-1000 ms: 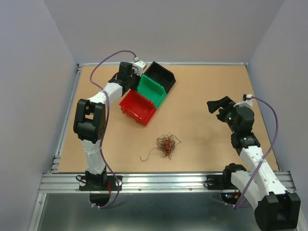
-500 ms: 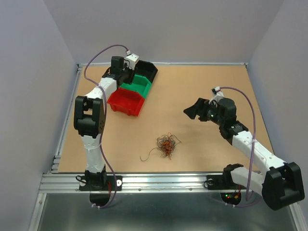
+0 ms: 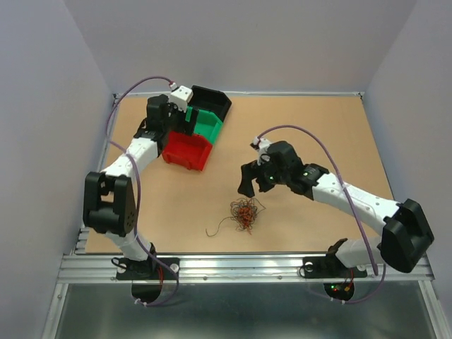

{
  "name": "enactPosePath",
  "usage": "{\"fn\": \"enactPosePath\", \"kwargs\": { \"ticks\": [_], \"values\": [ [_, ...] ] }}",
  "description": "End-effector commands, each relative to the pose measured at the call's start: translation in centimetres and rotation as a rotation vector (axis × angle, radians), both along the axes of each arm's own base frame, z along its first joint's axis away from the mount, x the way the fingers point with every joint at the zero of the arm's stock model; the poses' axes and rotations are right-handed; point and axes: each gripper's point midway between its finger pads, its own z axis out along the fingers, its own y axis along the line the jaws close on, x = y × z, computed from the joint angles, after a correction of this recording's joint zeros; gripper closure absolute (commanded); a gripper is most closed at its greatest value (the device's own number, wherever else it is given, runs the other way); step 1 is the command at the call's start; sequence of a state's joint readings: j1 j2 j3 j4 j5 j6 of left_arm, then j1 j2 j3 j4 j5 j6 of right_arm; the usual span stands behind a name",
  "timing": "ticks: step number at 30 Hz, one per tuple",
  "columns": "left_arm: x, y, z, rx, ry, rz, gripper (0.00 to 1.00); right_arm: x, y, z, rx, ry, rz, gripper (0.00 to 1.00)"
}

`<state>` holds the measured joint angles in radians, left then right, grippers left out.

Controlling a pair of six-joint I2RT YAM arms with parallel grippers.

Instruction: Untangle the cables

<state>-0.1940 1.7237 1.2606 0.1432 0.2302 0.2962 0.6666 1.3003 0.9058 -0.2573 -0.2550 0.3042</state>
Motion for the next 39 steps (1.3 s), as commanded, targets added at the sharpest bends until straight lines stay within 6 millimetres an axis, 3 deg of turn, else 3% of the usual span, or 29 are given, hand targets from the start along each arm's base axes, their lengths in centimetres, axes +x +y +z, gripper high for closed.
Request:
{"fn": "enactPosePath", "kwargs": {
  "ticks": [1, 4, 5, 6, 7, 9, 10, 11, 12, 16, 20, 21, 23, 24, 25, 26, 29, 30, 31, 32, 33, 34, 35, 36, 39],
  "values": [
    [-1.6, 0.1, 9.3, -0.156, -0.298, 0.027, 0.01, -2.7, 0.9, -2.1, -0.179, 0.037, 0.123, 0.05],
    [-3.5, -1.1, 9.1, -0.202, -0.292, -0.044, 0.02, -4.1, 1.9, -4.5, -0.273, 0.076, 0.179, 0.10],
    [-4.0, -1.6, 10.9, -0.221, -0.340, -0.085, 0.03, -4.6, 1.9, -5.5, -0.304, 0.097, 0.196, 0.12],
    [-5.6, -2.1, 10.5, -0.232, -0.348, -0.125, 0.03, -4.9, 2.1, -6.1, -0.327, 0.114, 0.210, 0.17],
    [-6.6, -3.0, 10.8, -0.244, -0.367, -0.186, 0.03, -5.5, 2.3, -7.5, -0.364, 0.146, 0.233, 0.30],
    [-7.8, -3.6, 10.9, -0.235, -0.400, -0.203, 0.03, -5.5, 2.4, -8.4, -0.393, 0.164, 0.239, 0.43],
    [-8.5, -4.3, 11.6, -0.225, -0.427, -0.219, 0.03, -5.2, 2.4, -9.1, -0.413, 0.171, 0.231, 0.57],
    [-8.9, -4.5, 11.7, -0.225, -0.430, -0.228, 0.03, -5.0, 2.4, -9.1, -0.418, 0.168, 0.222, 0.65],
    [-9.8, -5.3, 11.9, -0.232, -0.435, -0.264, 0.03, -4.6, 2.6, -8.8, -0.416, 0.156, 0.213, 0.81],
    [-11.7, -6.7, 12.6, -0.233, -0.471, -0.317, 0.03, -2.9, 3.6, -7.3, -0.372, 0.085, 0.158, 1.00],
    [-14.6, -9.5, 12.7, -0.224, -0.512, -0.410, 0.03, -0.3, 3.2, -5.2, -0.341, -0.037, 0.028, 0.99],
    [-15.4, -10.1, 13.1, -0.230, -0.525, -0.438, 0.03, 0.5, 3.3, -3.8, -0.306, -0.083, -0.004, 0.99],
    [-16.5, -11.0, 13.3, -0.247, -0.530, -0.482, 0.03, 1.8, 1.8, -3.2, -0.315, -0.139, -0.101, 0.99],
    [-17.4, -11.9, 13.2, -0.267, -0.519, -0.519, 0.03, 2.7, 1.5, -1.4, -0.275, -0.194, -0.150, 0.99],
    [-17.8, -12.3, 13.2, -0.274, -0.515, -0.533, 0.03, 3.1, 0.8, -0.9, -0.271, -0.223, -0.195, 0.99],
    [-18.2, -12.7, 12.6, -0.277, -0.500, -0.551, 0.02, 4.2, -0.6, -0.6, -0.269, -0.265, -0.287, 0.99],
    [-18.8, -13.4, 11.8, -0.280, -0.486, -0.581, 0.02, 4.9, -2.2, 1.3, -0.203, -0.328, -0.378, 0.99],
    [-18.8, -13.5, 10.7, -0.271, -0.467, -0.584, 0.02, 5.3, -2.2, 1.7, -0.172, -0.348, -0.397, 0.99],
    [-18.8, -13.8, 10.1, -0.262, -0.460, -0.587, 0.02, 5.3, -2.8, 1.5, -0.174, -0.357, -0.429, 0.91],
    [-18.7, -13.9, 9.6, -0.255, -0.453, -0.587, 0.01, 5.4, -3.1, 1.6, -0.169, -0.365, -0.446, 0.77],
    [-18.4, -14.3, 8.6, -0.248, -0.429, -0.590, 0.01, 5.6, -3.5, 1.6, -0.167, -0.373, -0.472, 0.38],
    [-18.1, -14.3, 8.2, -0.242, -0.419, -0.588, 0.01, 5.6, -3.7, 1.5, -0.164, -0.377, -0.489, 0.38],
    [-18.2, -14.7, 7.9, -0.241, -0.410, -0.598, 0.01, 5.7, -3.9, 1.5, -0.163, -0.381, -0.501, 0.14],
    [-18.0, -15.0, 7.2, -0.233, -0.390, -0.605, 0.01, 5.9, -3.8, 2.2, -0.131, -0.398, -0.516, 0.09],
    [-18.2, -15.8, 5.9, -0.202, -0.368, -0.637, 0.01, 6.0, -4.1, 1.6, -0.124, -0.394, -0.542, 0.07]
  ]
}}
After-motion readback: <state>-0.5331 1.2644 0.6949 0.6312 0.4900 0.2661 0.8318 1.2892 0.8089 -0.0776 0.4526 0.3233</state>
